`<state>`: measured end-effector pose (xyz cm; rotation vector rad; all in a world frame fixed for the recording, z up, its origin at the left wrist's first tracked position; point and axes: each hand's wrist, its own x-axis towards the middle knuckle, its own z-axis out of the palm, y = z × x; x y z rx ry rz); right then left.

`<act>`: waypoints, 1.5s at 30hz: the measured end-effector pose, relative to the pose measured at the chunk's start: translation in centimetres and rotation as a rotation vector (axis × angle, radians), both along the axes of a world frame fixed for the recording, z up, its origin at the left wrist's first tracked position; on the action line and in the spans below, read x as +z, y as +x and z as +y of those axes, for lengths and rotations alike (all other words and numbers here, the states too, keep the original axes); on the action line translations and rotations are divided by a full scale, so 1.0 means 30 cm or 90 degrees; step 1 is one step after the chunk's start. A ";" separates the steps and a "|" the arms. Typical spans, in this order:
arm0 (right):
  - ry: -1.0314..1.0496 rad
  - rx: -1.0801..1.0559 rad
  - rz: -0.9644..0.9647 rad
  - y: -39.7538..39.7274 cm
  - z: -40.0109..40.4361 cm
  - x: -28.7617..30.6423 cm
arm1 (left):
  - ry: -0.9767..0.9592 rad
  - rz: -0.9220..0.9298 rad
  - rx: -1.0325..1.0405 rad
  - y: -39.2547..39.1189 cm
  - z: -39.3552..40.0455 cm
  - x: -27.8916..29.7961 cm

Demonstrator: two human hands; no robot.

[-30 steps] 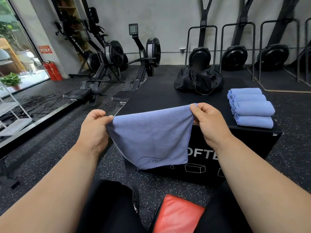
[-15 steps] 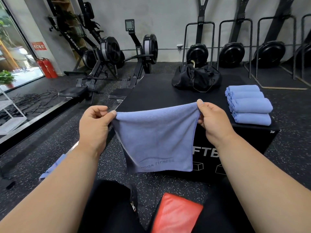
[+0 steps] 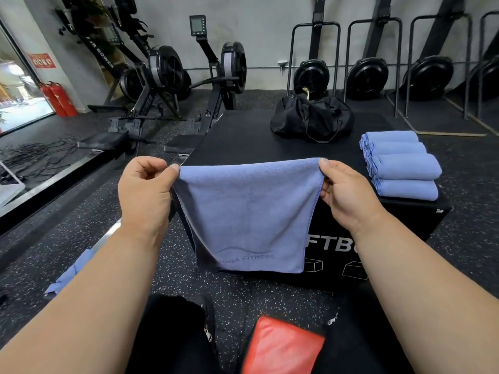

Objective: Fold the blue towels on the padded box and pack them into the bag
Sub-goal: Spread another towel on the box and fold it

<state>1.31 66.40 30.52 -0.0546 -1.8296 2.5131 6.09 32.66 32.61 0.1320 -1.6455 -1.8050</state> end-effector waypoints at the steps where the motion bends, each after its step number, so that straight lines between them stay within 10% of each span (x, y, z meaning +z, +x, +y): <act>1: 0.015 -0.002 0.004 -0.016 0.003 0.000 | -0.017 0.000 0.006 -0.016 0.003 0.001; 23: 0.223 -0.182 0.112 -0.895 0.007 0.162 | -0.141 0.000 0.046 -0.962 0.045 0.116; 28: 0.472 -0.063 -0.037 -1.188 0.007 0.020 | -0.167 -0.264 -0.031 -1.266 -0.006 -0.043; 45: 0.643 -0.062 -0.132 -0.573 0.052 -0.382 | -0.024 -0.497 -0.107 -0.638 0.096 -0.601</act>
